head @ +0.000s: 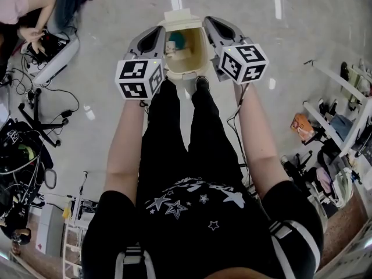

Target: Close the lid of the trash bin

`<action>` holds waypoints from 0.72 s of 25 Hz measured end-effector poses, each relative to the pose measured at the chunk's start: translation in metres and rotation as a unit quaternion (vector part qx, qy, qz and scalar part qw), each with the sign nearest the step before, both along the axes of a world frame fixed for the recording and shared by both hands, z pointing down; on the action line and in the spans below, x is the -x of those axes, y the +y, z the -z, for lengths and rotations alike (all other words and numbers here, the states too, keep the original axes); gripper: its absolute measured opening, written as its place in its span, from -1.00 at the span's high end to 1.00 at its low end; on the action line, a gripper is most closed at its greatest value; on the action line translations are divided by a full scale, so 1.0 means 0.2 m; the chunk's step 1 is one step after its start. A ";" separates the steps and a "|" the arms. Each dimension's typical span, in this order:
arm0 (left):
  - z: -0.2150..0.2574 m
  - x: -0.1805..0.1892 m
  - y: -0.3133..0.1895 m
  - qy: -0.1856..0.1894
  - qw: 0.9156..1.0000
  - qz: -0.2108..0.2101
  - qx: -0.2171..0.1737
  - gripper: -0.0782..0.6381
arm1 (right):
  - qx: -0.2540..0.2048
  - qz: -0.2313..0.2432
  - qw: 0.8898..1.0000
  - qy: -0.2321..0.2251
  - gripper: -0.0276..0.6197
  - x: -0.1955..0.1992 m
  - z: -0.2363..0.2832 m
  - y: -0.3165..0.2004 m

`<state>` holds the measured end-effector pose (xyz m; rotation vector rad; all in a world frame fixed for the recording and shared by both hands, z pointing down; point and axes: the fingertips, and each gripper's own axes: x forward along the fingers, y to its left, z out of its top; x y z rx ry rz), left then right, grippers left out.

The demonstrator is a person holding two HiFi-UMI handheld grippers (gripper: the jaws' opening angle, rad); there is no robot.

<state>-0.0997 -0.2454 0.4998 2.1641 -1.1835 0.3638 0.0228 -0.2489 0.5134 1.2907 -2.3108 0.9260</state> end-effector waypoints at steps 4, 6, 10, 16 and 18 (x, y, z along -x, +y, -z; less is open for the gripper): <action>0.00 -0.02 0.09 0.003 1.000 0.006 0.010 0.75 | 0.007 0.010 1.000 0.000 0.90 -0.01 0.00 0.08; -0.01 -0.02 0.14 0.000 1.000 0.007 0.015 0.75 | 0.011 0.015 1.000 -0.004 0.90 -0.01 -0.01 0.14; 0.00 -0.03 0.24 -0.006 1.000 0.011 0.019 0.75 | 0.022 0.021 1.000 -0.006 0.90 -0.01 -0.05 0.26; -0.01 -0.07 0.37 -0.008 0.999 0.026 0.027 0.75 | 0.036 0.030 0.999 -0.018 0.90 -0.03 -0.11 0.41; -0.02 -0.09 0.41 -0.010 0.999 0.033 0.030 0.75 | 0.039 0.040 0.998 -0.021 0.90 -0.03 -0.13 0.45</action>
